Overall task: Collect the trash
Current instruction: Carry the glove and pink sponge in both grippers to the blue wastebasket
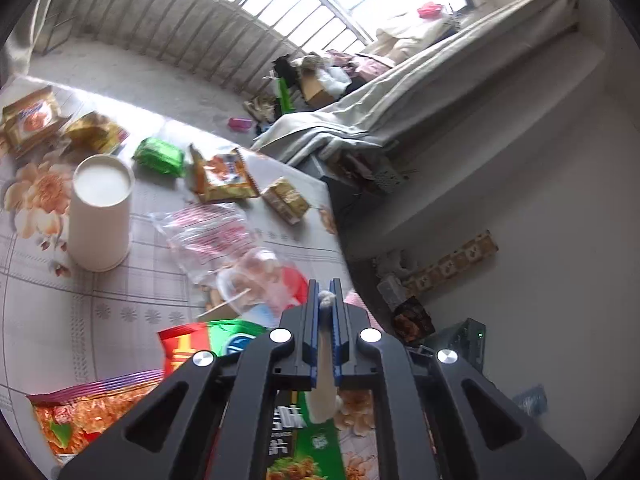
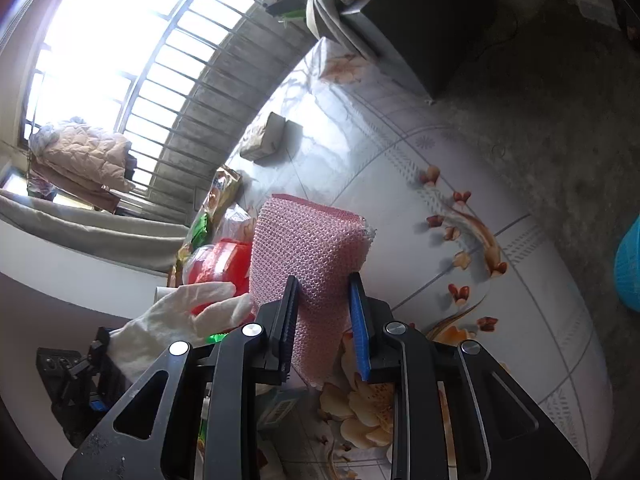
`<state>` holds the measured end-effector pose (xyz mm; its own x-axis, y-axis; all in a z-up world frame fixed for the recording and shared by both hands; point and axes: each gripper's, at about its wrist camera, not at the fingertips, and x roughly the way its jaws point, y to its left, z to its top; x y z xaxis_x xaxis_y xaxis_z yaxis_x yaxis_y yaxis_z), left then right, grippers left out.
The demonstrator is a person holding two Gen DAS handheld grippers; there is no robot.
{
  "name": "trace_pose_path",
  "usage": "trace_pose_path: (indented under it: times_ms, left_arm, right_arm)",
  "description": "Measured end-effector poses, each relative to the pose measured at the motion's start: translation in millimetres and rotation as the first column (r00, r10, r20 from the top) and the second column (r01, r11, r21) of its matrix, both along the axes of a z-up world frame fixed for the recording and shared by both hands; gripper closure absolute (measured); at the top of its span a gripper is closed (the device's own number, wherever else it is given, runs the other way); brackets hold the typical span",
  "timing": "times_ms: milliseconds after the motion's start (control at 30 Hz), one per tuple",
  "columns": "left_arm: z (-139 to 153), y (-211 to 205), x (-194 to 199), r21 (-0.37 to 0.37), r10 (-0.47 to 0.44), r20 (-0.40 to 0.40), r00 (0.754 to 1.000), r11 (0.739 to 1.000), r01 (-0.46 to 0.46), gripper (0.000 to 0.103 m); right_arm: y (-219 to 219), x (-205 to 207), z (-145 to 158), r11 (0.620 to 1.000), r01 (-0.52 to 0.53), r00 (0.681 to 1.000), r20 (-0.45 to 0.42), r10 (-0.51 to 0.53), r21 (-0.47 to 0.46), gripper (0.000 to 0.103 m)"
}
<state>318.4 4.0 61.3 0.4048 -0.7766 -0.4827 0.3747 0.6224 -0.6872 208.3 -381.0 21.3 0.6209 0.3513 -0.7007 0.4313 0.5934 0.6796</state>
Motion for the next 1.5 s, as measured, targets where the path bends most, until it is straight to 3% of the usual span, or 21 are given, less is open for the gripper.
trace_pose_path:
  times_ms: [333,967,1500]
  left_arm:
    - [39.8,-15.5,-25.8,-0.038,-0.076,0.099,0.992,0.996,0.081,0.099]
    - [95.6,-21.4,-65.4,-0.07,-0.108,0.217,0.97,0.99,0.126,0.099]
    - [116.6,-74.8,-102.6,-0.037,-0.205,0.231,0.951,0.975,0.219,0.099]
  right_arm:
    - [-6.9,-12.4,11.8,0.999,0.019,0.999,0.035,-0.018,-0.033,0.081]
    - [-15.1,-38.9,38.6,1.0,0.029,0.99,0.137,-0.027,-0.009,0.081]
    - [-52.0,-103.4,57.3,0.994,0.106,0.973,0.208,-0.103,-0.007,0.081]
